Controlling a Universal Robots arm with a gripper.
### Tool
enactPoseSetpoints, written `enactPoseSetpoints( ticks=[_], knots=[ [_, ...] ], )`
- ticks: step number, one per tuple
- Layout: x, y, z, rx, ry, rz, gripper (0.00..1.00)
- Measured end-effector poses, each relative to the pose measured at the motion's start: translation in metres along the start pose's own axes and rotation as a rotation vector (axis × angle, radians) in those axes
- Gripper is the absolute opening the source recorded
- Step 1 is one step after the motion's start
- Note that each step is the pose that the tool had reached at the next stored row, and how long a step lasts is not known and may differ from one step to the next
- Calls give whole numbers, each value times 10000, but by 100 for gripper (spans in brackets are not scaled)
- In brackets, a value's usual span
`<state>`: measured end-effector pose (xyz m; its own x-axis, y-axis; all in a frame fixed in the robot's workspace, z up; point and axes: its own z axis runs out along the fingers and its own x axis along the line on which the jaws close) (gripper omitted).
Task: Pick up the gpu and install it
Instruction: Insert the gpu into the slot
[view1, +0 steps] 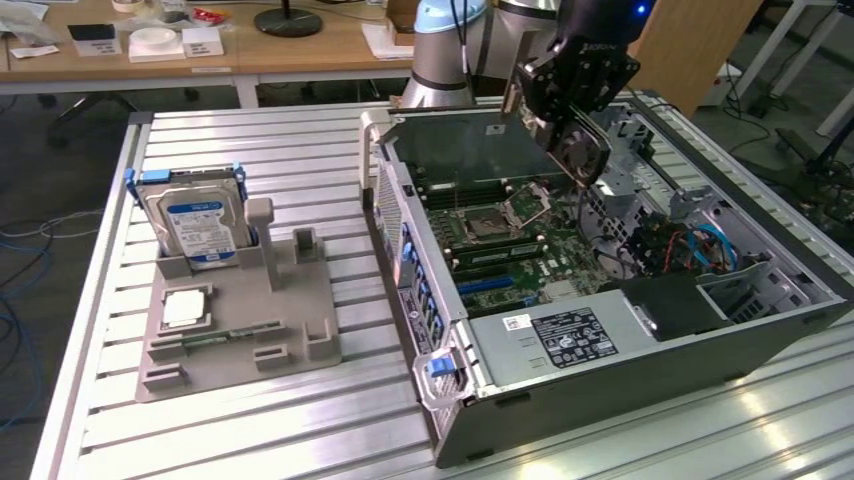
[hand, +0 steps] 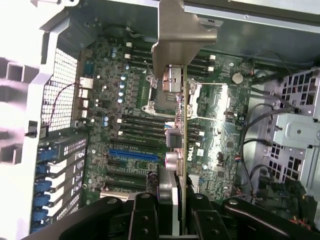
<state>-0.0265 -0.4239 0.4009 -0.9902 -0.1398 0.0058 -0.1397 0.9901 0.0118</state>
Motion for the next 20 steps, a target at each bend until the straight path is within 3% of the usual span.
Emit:
enactPoseSetpoints(
  ticks=[20],
  knots=[
    [0, 0, 0, 11, 28, -2441, 28]
  ],
)
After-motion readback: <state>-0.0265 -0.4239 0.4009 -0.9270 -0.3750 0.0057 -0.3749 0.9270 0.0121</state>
